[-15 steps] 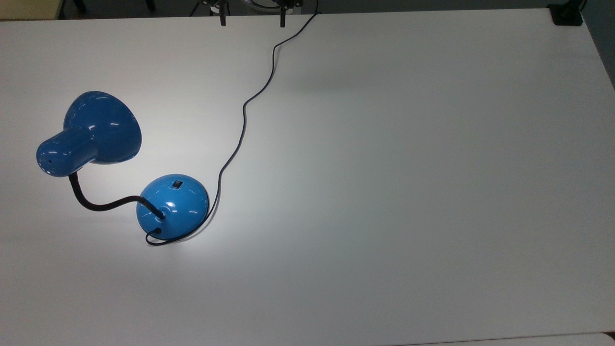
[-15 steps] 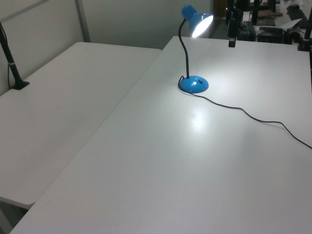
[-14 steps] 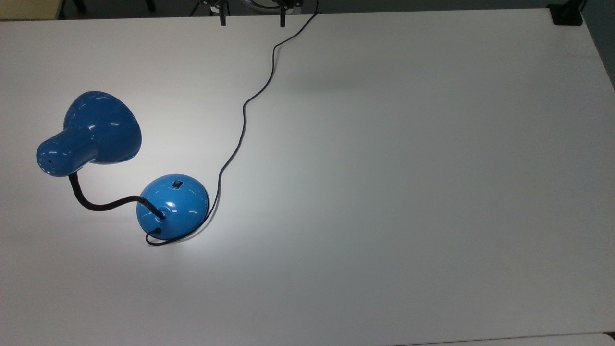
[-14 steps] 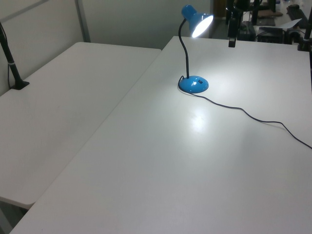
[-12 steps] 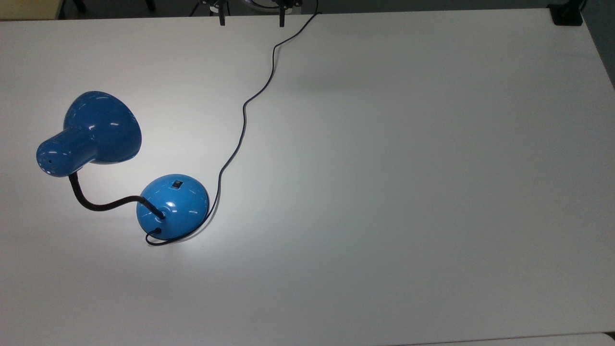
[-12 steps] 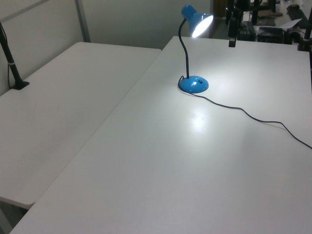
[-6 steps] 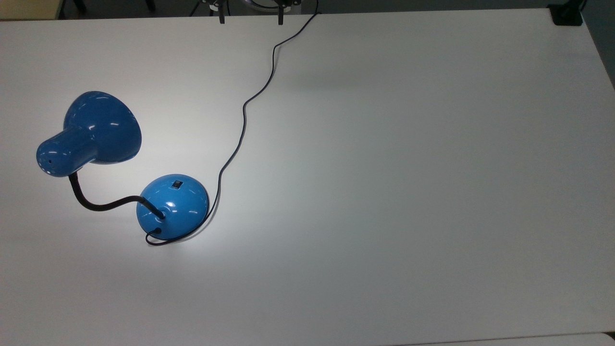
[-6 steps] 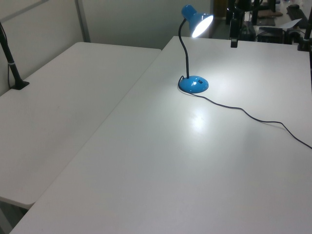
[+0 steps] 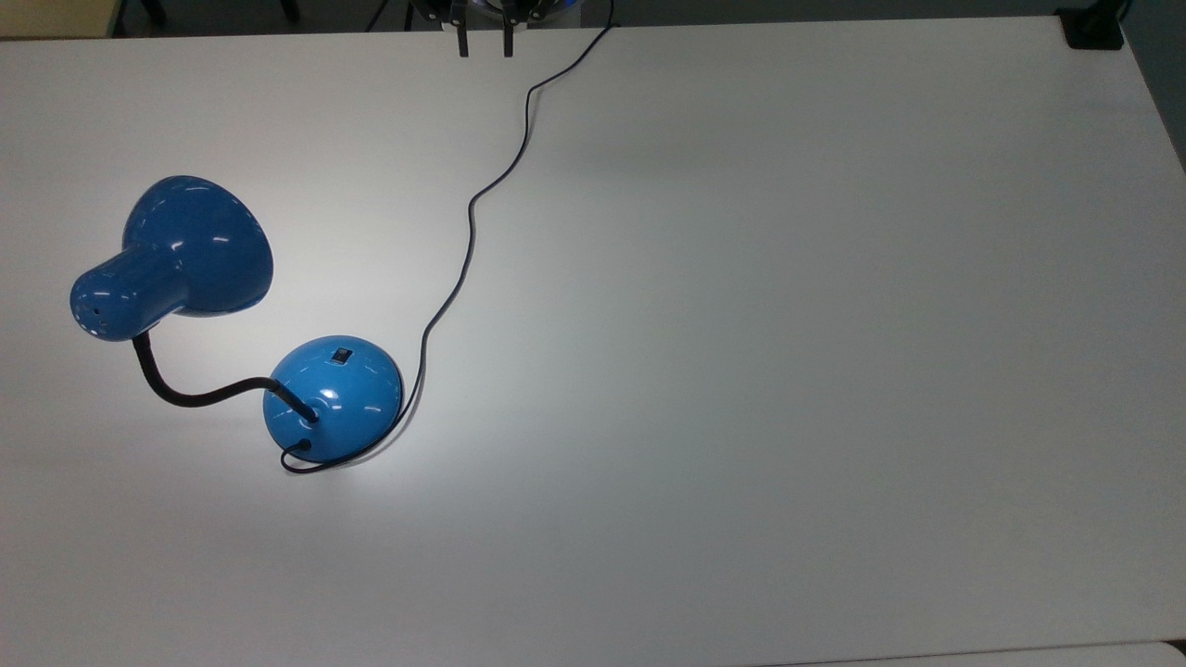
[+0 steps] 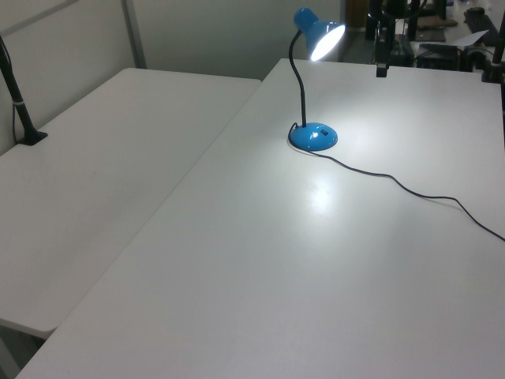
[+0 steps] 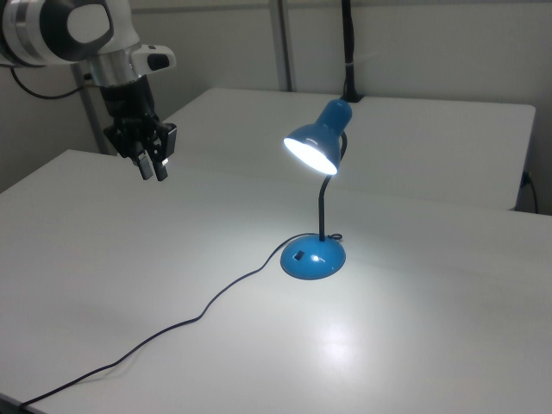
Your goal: Turn off the lamp
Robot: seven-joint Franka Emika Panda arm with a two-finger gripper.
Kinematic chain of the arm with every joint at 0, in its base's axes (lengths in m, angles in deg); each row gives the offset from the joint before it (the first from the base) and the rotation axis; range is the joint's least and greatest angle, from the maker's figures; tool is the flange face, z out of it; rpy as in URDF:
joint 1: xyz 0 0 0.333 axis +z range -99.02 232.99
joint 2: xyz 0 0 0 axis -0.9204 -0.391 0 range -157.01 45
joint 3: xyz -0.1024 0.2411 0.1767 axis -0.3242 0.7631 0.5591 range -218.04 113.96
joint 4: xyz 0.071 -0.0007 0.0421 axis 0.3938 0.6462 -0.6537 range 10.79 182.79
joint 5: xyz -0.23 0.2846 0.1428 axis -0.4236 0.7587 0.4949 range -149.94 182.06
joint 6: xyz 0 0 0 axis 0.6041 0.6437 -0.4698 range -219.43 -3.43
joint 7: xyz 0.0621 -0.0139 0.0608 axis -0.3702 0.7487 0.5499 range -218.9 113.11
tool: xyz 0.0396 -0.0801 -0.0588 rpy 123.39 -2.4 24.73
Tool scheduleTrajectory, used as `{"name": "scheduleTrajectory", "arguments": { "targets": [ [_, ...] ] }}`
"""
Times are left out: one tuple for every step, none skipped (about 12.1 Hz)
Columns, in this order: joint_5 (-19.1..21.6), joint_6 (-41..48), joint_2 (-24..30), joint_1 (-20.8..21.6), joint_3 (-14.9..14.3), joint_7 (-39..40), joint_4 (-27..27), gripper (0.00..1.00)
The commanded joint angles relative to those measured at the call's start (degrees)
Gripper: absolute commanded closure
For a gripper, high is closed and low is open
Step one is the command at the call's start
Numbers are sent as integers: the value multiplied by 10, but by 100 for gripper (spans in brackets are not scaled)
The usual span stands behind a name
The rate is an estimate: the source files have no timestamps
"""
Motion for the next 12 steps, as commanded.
{"name": "scheduleTrajectory", "arguments": {
  "targets": [
    [7, 19, 5, -1, -3, 17, -5, 100],
    [7, 19, 4, -1, -3, 16, -5, 100],
    [7, 19, 4, -1, -3, 16, -5, 100],
    [7, 14, 3, -1, -3, 10, -5, 100],
    [8, 11, -2, -1, -3, 4, -5, 100],
    [9, 1, -4, -2, -3, -6, -3, 100],
    [10, -26, -6, -6, -3, -41, 9, 100],
    [10, -47, -13, -11, -3, -63, 14, 100],
    [10, -67, -20, -18, -3, -82, 18, 100],
    [10, -94, -24, -32, -3, -103, 35, 100],
    [10, -136, -25, -44, -3, -120, 60, 100],
    [10, -189, -25, -59, -3, -157, 93, 100]
  ]
}}
